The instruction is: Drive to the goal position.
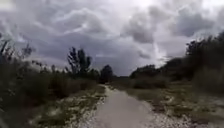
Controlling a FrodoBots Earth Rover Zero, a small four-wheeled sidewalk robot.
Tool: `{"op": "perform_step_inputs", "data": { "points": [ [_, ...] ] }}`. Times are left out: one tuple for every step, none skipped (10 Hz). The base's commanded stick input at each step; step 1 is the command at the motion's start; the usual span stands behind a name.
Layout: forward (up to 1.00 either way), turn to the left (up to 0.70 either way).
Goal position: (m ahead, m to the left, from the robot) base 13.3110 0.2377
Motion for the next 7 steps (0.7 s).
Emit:
{"op": "perform_step_inputs", "data": {
  "points": [
    [0.85,0.00],
    [0.85,0.00],
    [0.85,0.00],
    [0.85,0.00],
    [0.85,0.00],
    [0.85,0.00],
    [0.85,0.00]
  ]
}}
